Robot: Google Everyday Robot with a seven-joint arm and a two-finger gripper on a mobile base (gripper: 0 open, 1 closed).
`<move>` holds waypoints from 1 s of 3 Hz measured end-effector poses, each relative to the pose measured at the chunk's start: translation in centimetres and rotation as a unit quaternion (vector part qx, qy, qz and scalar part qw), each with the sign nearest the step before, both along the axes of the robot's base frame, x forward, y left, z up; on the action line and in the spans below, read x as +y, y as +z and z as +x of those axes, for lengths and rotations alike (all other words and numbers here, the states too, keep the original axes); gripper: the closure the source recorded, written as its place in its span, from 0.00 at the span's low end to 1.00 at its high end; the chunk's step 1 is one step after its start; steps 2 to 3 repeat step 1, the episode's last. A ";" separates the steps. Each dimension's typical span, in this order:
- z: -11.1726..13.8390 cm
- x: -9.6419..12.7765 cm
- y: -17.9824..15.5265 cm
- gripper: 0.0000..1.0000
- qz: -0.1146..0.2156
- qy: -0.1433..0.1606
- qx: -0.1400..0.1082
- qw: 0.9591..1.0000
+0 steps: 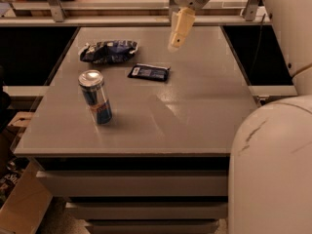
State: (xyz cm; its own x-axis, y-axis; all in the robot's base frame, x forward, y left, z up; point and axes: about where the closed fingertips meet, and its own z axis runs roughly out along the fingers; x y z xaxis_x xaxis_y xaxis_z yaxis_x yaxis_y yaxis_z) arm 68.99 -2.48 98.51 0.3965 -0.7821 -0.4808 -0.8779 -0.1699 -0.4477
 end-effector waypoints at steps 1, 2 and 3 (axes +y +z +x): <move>0.0 0.0 0.0 0.00 0.000 0.000 0.000 1.000; 0.0 0.0 0.0 0.00 0.000 0.000 0.000 1.000; 0.0 0.0 0.0 0.00 0.000 0.000 0.000 1.000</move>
Offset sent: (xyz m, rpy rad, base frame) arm 0.0000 0.0000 0.0000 0.0000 0.0000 0.0000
